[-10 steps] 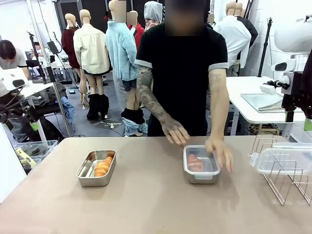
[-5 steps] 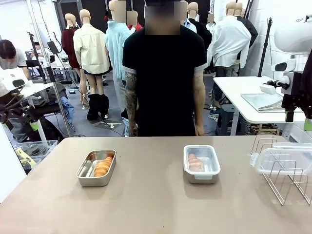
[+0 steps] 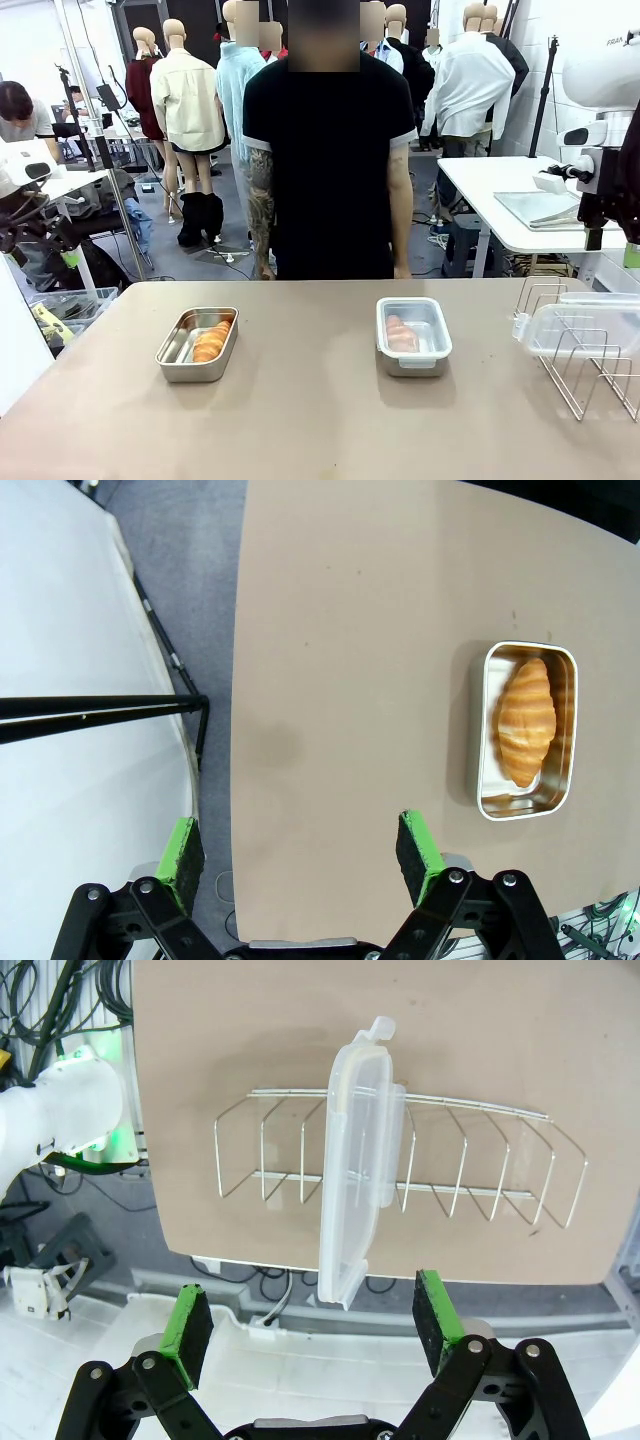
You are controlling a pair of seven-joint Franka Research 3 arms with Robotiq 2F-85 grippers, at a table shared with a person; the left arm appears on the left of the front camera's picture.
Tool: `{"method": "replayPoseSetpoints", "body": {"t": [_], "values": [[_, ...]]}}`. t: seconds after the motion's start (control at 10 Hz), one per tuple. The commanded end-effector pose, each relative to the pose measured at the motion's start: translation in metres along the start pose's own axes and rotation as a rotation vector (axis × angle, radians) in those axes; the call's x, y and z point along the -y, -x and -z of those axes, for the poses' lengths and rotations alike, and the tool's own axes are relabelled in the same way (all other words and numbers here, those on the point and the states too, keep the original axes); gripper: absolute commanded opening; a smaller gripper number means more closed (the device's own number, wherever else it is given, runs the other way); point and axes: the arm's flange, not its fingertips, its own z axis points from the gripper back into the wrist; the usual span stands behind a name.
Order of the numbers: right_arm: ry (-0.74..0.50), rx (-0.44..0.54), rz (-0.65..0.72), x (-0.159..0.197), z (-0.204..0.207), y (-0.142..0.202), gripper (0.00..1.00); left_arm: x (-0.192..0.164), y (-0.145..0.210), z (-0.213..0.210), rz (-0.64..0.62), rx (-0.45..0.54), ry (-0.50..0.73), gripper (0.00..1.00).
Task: Place the bread in airtight containers.
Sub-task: Pick up one Airtight Container lid and hand it to the human.
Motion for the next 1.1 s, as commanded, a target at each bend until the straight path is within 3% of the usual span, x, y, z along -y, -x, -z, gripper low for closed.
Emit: {"method": "replayPoseSetpoints", "body": {"t": [0.0, 0.8, 1.0], "values": [[0.001, -0.015, -0.004, -0.001, -0.001, 0.001, 1.0, 0.0, 0.002, -0.001, -0.017, -0.003, -0.027, 1.0], [0.0, 0.0, 0.0, 0.0, 0.0, 0.0, 1.0, 0.0, 0.002, -0.001, -0.017, -0.003, -0.027, 1.0], [0.044, -0.024, 0.021, 0.006, 0.025, -0.009, 1.0, 0.0, 0.002, -0.001, -0.017, -0.003, -0.027, 1.0]]}}
